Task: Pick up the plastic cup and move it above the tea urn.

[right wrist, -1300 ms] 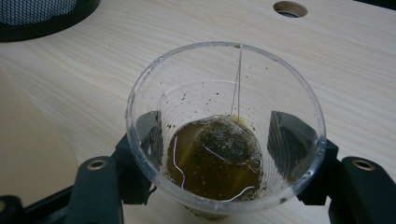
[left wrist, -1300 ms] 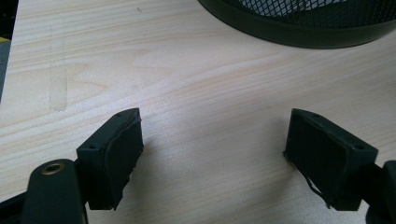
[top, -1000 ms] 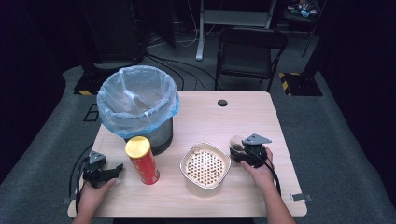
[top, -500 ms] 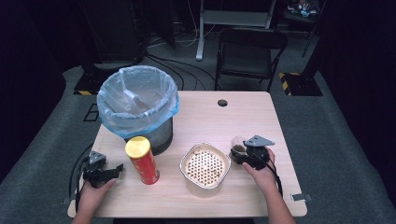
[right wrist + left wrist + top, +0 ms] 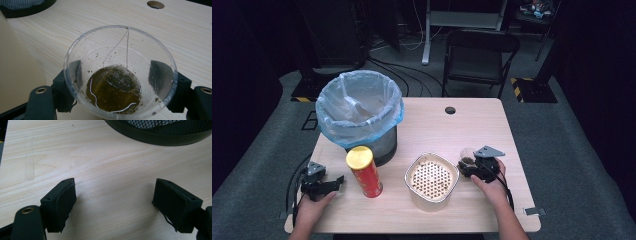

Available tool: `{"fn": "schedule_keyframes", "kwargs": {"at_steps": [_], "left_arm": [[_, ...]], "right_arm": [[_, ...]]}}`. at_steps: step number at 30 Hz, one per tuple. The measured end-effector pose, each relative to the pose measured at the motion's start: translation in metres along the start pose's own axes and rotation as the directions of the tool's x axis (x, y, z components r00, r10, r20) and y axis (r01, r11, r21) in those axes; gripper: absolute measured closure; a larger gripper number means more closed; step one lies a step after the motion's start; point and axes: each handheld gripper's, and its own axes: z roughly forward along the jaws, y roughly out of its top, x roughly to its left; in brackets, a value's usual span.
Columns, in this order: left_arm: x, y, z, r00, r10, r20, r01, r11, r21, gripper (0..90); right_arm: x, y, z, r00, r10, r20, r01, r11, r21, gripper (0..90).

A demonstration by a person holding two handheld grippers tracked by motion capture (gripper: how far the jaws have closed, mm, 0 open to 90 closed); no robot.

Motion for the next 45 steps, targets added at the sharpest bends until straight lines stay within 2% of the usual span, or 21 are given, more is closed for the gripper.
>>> {"fn": "schedule_keyframes", "kwargs": {"at_steps": [6,10,11,16,24,40,45], "left_arm": [[0.000,0.000,0.000,1.0000,0.001,0.000,-0.001,1.0000,0.001,18.1],[0.000,0.000,0.000,1.0000,0.001,0.000,-0.001,1.0000,0.001,18.1],[0.000,0.000,0.000,1.0000,0.000,0.000,0.000,1.0000,0.000,18.1],[0.000,0.000,0.000,1.0000,0.000,0.000,0.000,1.0000,0.000,18.1],[0.000,0.000,0.000,1.0000,0.001,0.000,-0.001,1.0000,0.001,18.1],[0.000,0.000,0.000,1.0000,0.002,0.000,-0.002,1.0000,0.002,18.1],[0.000,0.000,0.000,1.0000,0.007,-0.001,-0.007,1.0000,-0.001,18.1]], "right_arm": [[0.004,0.002,0.008,0.9999,-0.013,0.005,0.013,1.000,0.010,24.8],[0.007,0.004,0.008,0.9999,-0.013,0.010,0.013,1.000,0.006,28.1],[0.007,0.004,0.008,0.9996,-0.028,0.008,0.028,1.000,0.004,28.4],[0.007,0.004,0.007,0.9994,-0.036,0.003,0.036,0.999,0.004,28.5],[0.006,0.004,0.002,0.9998,-0.018,-0.005,0.018,1.000,-0.001,27.3],[0.003,0.005,-0.004,0.9980,-0.061,-0.018,0.062,0.997,0.055,32.0],[-0.002,0.004,-0.006,0.9989,-0.033,-0.034,0.035,0.996,0.078,32.3]]}}
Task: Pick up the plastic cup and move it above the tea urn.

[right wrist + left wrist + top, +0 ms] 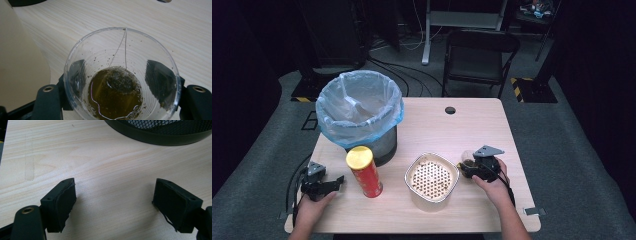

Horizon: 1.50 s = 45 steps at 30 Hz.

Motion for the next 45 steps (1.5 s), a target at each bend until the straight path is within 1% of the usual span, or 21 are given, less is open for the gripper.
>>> {"fn": "schedule_keyframes", "kwargs": {"at_steps": [5,7,10,13,16,19,21,22,25,28,31,32,33,34,36,37,38,41,43,44,45], "left_arm": [[0.000,0.000,0.000,1.0000,0.002,0.002,-0.002,1.0000,0.000,18.1],[0.000,0.000,0.000,1.0000,0.006,0.005,-0.006,1.0000,0.001,18.1],[0.000,0.000,0.000,1.0000,0.006,0.006,-0.006,1.0000,0.001,18.1],[0.000,0.000,0.000,1.0000,0.006,0.006,-0.006,1.0000,0.002,18.0],[0.000,0.000,0.000,1.0000,0.005,0.007,-0.005,1.0000,0.003,17.5],[-0.001,0.001,0.000,0.9999,0.010,0.011,-0.011,0.9999,0.013,15.4],[-0.001,0.001,0.001,0.9998,0.013,0.014,-0.013,0.9999,0.008,14.5],[-0.001,0.001,0.001,0.9998,0.015,0.015,-0.015,0.9998,0.013,14.0],[-0.001,0.001,0.001,0.9998,0.014,0.015,-0.014,0.9998,0.012,14.0],[-0.001,0.001,0.001,0.9998,0.014,0.015,-0.014,0.9998,0.011,14.0],[-0.001,0.001,0.001,0.9998,0.013,0.015,-0.013,0.9999,0.011,14.1],[-0.001,0.001,0.001,0.9998,0.014,0.016,-0.014,0.9998,0.016,14.0],[-0.001,0.001,0.001,0.9998,0.012,0.014,-0.012,0.9999,0.009,14.1],[-0.001,0.001,0.000,0.9998,0.013,0.017,-0.013,0.9998,0.017,14.2],[-0.001,0.001,0.001,0.9999,0.010,0.014,-0.010,0.9999,0.013,14.3],[-0.001,0.001,0.001,0.9999,0.009,0.014,-0.009,0.9999,0.014,14.3],[-0.001,0.001,0.001,0.9999,0.010,0.014,-0.010,0.9999,0.013,14.3],[-0.001,0.001,0.001,0.9999,0.009,0.014,-0.009,0.9999,0.013,14.3],[-0.001,0.001,0.001,0.9999,0.009,0.014,-0.009,0.9999,0.014,14.3],[-0.001,0.001,0.001,0.9999,0.009,0.014,-0.010,0.9999,0.013,14.3],[-0.001,0.001,0.001,0.9999,0.010,0.014,-0.010,0.9999,0.014,14.3]], "right_arm": [[-0.002,0.000,-0.002,0.9998,0.013,-0.013,-0.012,1.000,0.025,33.1],[-0.003,0.002,-0.002,0.9999,0.004,-0.015,-0.004,0.999,0.033,33.4],[-0.002,0.005,-0.001,0.9997,0.008,-0.023,-0.007,0.999,0.043,33.7],[-0.002,0.013,-0.003,0.9993,-0.009,-0.036,0.011,0.999,0.046,34.0],[-0.001,0.028,-0.007,0.9971,-0.062,-0.043,0.064,0.997,0.038,34.3],[-0.001,0.047,-0.013,0.9929,-0.102,-0.061,0.104,0.994,0.017,34.6],[-0.001,0.062,-0.016,0.9855,-0.148,-0.083,0.149,0.989,0.003,34.7],[0.000,0.067,-0.018,0.9835,-0.158,-0.089,0.159,0.987,0.004,34.8],[0.004,0.089,-0.021,0.9644,-0.237,-0.118,0.234,0.972,-0.032,35.0],[0.009,0.107,-0.022,0.9394,-0.311,-0.144,0.299,0.949,-0.100,35.0],[0.013,0.122,-0.020,0.9237,-0.346,-0.165,0.320,0.933,-0.162,35.0],[0.014,0.126,-0.019,0.9188,-0.353,-0.176,0.324,0.930,-0.172,34.9],[0.015,0.129,-0.017,0.9147,-0.360,-0.184,0.327,0.926,-0.187,34.9],[0.015,0.132,-0.015,0.9101,-0.368,-0.190,0.333,0.923,-0.195,35.0],[0.016,0.139,-0.011,0.9002,-0.381,-0.210,0.340,0.917,-0.207,35.0],[0.016,0.141,-0.009,0.8988,-0.380,-0.219,0.338,0.919,-0.205,35.1],[0.016,0.144,-0.007,0.8944,-0.390,-0.219,0.348,0.915,-0.206,35.1],[0.017,0.150,-0.003,0.8865,-0.405,-0.223,0.362,0.908,-0.213,35.3],[0.017,0.153,-0.002,0.8801,-0.423,-0.215,0.379,0.899,-0.217,35.4],[0.018,0.154,-0.001,0.8753,-0.437,-0.208,0.394,0.893,-0.218,35.5],[0.018,0.155,-0.001,0.8678,-0.458,-0.193,0.416,0.882,-0.223,35.6]]}}
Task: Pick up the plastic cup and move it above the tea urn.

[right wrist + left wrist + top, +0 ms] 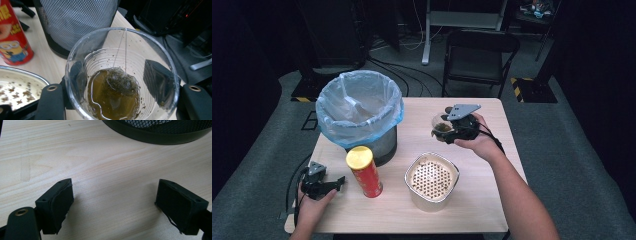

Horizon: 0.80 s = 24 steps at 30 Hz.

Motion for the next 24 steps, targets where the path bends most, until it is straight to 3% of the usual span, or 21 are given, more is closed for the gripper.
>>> {"fn": "schedule_keyframes", "kwargs": {"at_steps": [5,11,20,24], "left_arm": [[0.000,0.000,0.000,1.0000,-0.001,-0.002,0.001,1.0000,-0.001,14.7],[0.000,0.000,0.000,1.0000,-0.003,-0.004,0.002,1.0000,-0.001,14.8],[0.000,0.000,0.000,1.0000,-0.006,-0.004,0.006,0.9999,-0.009,15.4],[0.000,0.000,0.000,1.0000,-0.005,-0.005,0.005,1.0000,-0.008,15.3]], "right_arm": [[0.004,0.002,-0.001,0.9970,-0.071,0.031,0.071,0.997,-0.008,35.7],[0.009,0.001,-0.003,0.9855,-0.153,0.074,0.152,0.988,0.015,35.8],[0.019,-0.008,-0.004,0.9726,-0.214,0.090,0.215,0.977,0.004,35.8],[0.026,-0.011,-0.004,0.9551,-0.272,0.118,0.272,0.962,0.015,35.9]]}}
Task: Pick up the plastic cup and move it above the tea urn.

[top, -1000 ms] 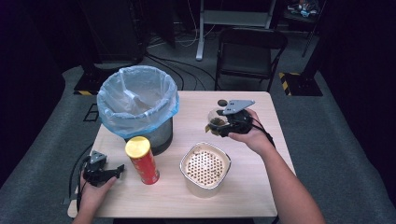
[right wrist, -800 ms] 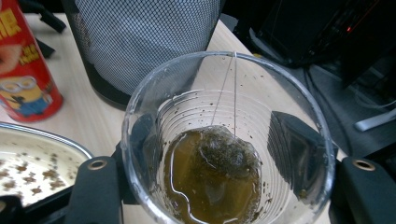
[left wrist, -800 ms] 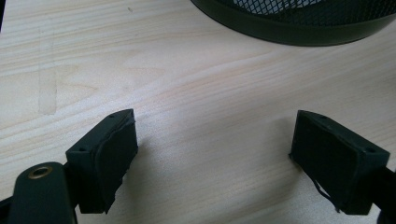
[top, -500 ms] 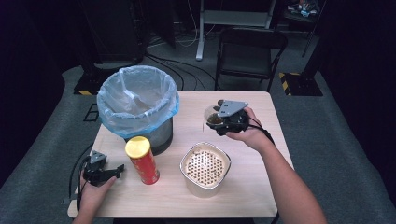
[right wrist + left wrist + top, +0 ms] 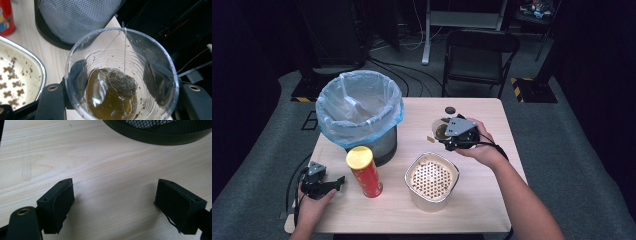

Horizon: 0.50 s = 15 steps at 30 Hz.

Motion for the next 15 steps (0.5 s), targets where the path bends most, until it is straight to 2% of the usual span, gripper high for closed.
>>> {"fn": "schedule_keyframes", "kwargs": {"at_steps": [5,11,13,15], "left_arm": [[0.000,0.000,0.000,1.0000,0.002,0.000,-0.002,1.0000,0.006,15.3],[0.000,0.000,0.000,1.0000,0.002,0.000,-0.002,1.0000,0.006,15.3],[0.000,0.000,0.000,1.0000,0.002,0.000,-0.002,1.0000,0.006,15.3],[0.000,0.000,0.000,1.0000,0.002,0.000,-0.002,1.0000,0.006,15.3]], "right_arm": [[0.013,0.004,-0.001,0.9952,-0.096,0.019,0.095,0.995,0.012,36.0],[0.027,0.009,-0.001,0.9797,-0.195,0.046,0.194,0.981,0.021,36.1],[0.030,0.010,0.000,0.9711,-0.231,0.060,0.230,0.973,0.019,36.1],[0.033,0.009,0.001,0.9670,-0.247,0.062,0.247,0.969,0.008,36.1]]}}
